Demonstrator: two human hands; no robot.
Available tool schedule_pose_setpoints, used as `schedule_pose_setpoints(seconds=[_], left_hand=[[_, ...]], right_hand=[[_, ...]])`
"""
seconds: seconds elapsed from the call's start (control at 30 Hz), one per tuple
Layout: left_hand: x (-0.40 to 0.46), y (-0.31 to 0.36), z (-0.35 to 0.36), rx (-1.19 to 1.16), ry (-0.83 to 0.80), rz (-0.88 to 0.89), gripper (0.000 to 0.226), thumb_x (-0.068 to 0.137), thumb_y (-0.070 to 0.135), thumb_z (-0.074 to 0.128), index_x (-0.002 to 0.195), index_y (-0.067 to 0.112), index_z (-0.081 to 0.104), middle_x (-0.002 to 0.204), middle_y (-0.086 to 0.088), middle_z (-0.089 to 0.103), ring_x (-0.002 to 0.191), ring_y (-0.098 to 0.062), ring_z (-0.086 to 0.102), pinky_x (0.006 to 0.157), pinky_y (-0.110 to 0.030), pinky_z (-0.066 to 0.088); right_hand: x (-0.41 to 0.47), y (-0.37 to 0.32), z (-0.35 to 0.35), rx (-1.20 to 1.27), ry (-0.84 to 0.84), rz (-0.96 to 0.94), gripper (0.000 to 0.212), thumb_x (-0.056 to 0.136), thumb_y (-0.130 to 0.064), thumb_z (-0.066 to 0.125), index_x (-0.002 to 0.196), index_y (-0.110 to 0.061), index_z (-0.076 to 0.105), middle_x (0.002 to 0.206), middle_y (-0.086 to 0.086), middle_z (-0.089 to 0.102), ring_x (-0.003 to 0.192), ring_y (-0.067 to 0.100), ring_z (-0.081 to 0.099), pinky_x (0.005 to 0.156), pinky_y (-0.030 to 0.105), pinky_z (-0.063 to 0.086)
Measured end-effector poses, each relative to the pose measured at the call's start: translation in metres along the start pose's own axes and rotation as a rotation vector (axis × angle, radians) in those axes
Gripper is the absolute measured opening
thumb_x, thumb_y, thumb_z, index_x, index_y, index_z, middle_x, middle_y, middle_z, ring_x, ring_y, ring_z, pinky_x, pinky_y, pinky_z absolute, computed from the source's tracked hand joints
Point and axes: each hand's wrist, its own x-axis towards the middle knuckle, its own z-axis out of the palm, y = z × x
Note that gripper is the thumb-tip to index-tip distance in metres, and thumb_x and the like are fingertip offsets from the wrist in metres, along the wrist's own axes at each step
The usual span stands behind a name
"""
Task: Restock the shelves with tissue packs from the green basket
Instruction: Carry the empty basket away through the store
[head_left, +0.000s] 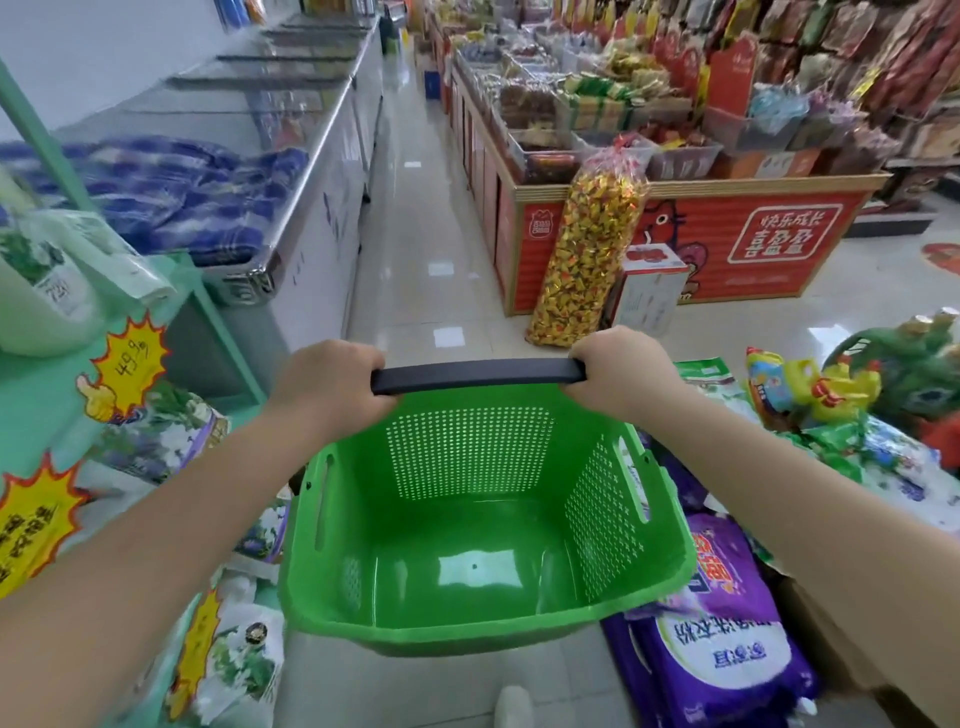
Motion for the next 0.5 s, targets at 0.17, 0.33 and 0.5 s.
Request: schedule_pose_setpoints(seconds=[0.17,0.33,0.5], left_hand=[[0.053,0.006,0.001,-0.004,-0.007,-0.028,0.022,0.085,0.037,0.059,0.086,0.015,0.062,0.059,0.008,0.04,0.068,-0.021,0.047,0.055,-0.025,0.032],[0.099,0.006,0.009,-0.002,0.003,-0.036,0.021,0.084,0.038,0.06,0.077,0.019,0.054,0.059,0.008,0.039,0.07,-0.022,0.047,0.054,-0.025,0.03],[0.143,-0.003,0.023,-0.001,0.011,-0.053,0.021,0.085,0.038,0.059,0.079,0.018,0.056,0.061,0.006,0.041,0.07,-0.022,0.047,0.051,-0.024,0.029]], right_hand=[[0.049,0.033,0.002,0.057,-0.005,-0.026,0.017,0.081,-0.027,0.057,0.069,-0.016,0.053,0.057,-0.004,0.043,0.065,0.022,0.051,0.058,0.026,0.042],[0.089,0.057,0.005,0.077,0.002,-0.035,0.015,0.083,-0.024,0.056,0.071,-0.016,0.054,0.057,-0.006,0.042,0.065,0.02,0.049,0.061,0.026,0.044],[0.13,0.067,0.014,0.078,0.035,-0.019,0.01,0.082,-0.023,0.057,0.076,-0.015,0.059,0.062,-0.003,0.049,0.068,0.021,0.051,0.067,0.031,0.051]])
